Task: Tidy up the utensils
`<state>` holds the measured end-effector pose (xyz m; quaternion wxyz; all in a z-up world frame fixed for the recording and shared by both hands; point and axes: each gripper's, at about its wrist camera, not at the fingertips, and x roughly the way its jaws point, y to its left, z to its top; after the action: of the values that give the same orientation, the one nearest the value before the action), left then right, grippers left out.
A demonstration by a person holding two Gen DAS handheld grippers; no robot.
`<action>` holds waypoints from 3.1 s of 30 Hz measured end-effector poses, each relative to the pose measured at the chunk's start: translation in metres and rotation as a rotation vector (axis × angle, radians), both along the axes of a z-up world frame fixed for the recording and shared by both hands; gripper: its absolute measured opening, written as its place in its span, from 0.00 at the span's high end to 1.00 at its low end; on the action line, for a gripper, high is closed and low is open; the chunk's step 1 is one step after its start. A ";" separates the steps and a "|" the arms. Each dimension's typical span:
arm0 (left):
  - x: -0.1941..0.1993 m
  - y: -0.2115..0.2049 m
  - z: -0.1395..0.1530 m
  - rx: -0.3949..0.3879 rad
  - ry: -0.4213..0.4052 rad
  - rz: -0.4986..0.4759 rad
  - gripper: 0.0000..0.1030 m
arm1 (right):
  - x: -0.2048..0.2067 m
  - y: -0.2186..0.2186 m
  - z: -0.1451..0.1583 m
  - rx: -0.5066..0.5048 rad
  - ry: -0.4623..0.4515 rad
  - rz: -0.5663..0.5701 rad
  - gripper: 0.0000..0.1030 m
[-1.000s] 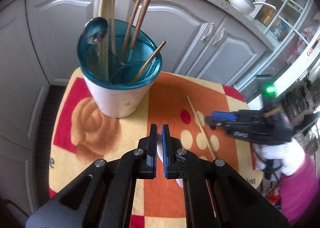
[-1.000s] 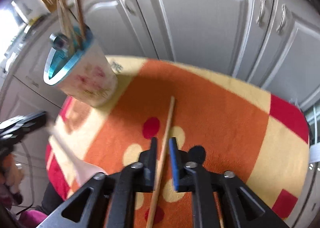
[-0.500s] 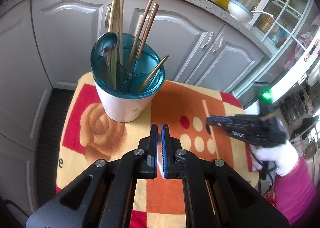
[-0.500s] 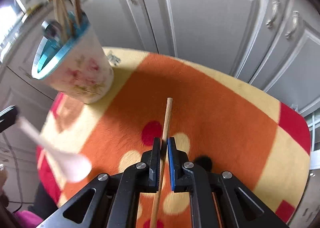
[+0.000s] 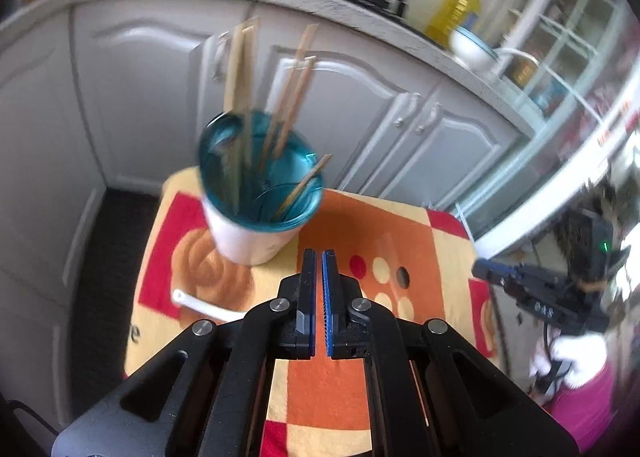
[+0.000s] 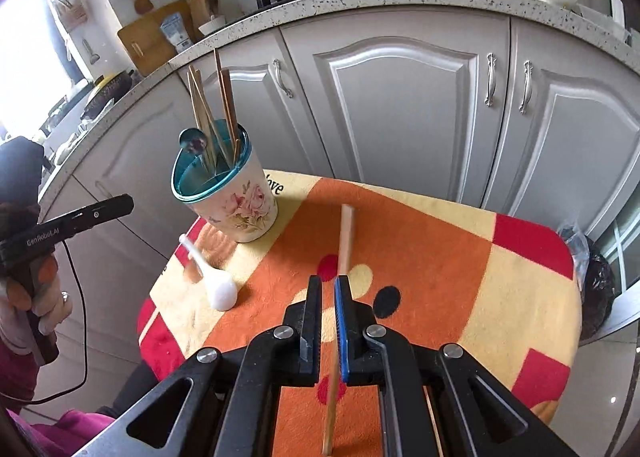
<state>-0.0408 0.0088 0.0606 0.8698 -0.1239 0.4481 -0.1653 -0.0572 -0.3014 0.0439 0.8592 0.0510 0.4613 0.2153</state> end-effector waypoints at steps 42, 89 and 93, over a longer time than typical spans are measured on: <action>0.016 0.029 -0.058 -0.004 0.131 0.095 0.95 | 0.053 0.017 -0.049 -0.003 0.110 -0.033 0.95; 0.107 0.028 0.041 0.254 -0.222 0.172 0.95 | 0.091 0.138 0.165 0.046 -0.316 0.239 0.95; 0.114 0.027 0.027 0.257 -0.195 0.171 0.95 | 0.104 0.144 0.137 0.060 -0.251 0.249 0.95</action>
<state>0.0732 0.0357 0.0876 0.9287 -0.0328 0.3669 -0.0435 0.0464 -0.1575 0.1812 0.8750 -0.0084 0.3464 0.3382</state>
